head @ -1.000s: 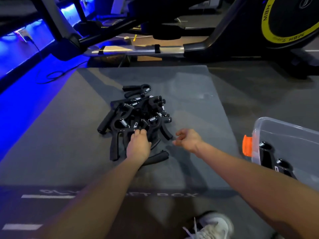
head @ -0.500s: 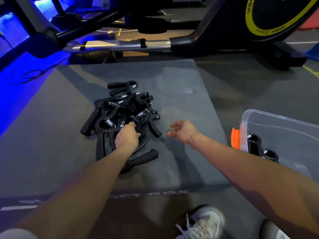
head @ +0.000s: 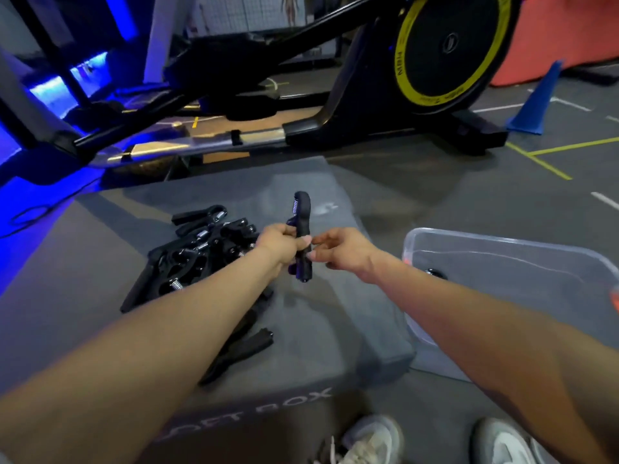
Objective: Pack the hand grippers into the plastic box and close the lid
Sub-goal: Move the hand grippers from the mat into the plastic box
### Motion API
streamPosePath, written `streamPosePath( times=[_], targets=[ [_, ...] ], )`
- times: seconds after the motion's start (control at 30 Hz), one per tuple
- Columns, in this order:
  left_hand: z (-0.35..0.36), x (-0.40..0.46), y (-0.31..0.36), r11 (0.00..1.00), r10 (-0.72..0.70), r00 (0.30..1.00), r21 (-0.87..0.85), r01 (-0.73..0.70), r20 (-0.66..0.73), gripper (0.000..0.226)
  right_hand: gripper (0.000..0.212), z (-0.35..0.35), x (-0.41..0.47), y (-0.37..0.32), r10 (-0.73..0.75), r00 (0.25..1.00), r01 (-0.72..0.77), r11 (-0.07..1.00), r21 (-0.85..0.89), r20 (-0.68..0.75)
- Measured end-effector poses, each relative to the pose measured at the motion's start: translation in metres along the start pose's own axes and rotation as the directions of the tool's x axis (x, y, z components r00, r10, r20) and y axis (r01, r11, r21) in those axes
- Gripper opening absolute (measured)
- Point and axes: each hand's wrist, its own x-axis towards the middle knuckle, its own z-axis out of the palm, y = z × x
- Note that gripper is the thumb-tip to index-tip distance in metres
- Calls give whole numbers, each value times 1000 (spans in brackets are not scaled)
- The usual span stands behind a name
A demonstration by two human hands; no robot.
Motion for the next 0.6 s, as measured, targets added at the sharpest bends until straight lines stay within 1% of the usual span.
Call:
streamPosePath(
  times=[0.07, 0.17, 0.23, 0.33, 0.4, 0.47, 0.53, 0.6],
  targets=[
    [20, -4, 17, 998, 1, 999, -58, 1, 38, 22, 15, -18, -11, -2, -23, 999, 23, 1000, -6, -22],
    [54, -9, 37, 995, 15, 996, -101, -6, 86, 27, 33, -47, -25, 0, -61, 990, 55, 997, -52, -128],
    [80, -15, 48, 994, 32, 994, -103, -22, 104, 29, 37, -66, -35, 4, -69, 972, 50, 995, -91, -223],
    [124, -18, 54, 997, 58, 992, -51, -53, 109, 31, 38, -99, -50, 15, -52, 939, 11, 993, -120, -341],
    [157, -14, 54, 997, 71, 987, -38, -67, 141, 31, 35, -122, -61, 25, -25, 915, -51, 983, -178, -402],
    [189, -16, 54, 995, 97, 979, -5, -97, 180, 31, 30, -149, -72, 36, 15, 879, -166, 947, -276, -477],
    [215, -25, 53, 986, 139, 964, 62, -156, 226, 31, 24, -176, -81, 49, 80, 847, -265, 921, -287, -525],
    [239, -29, 48, 959, 196, 935, 141, -245, 296, 22, 8, -201, -87, 65, 156, 818, -353, 897, -268, -554]
  ],
)
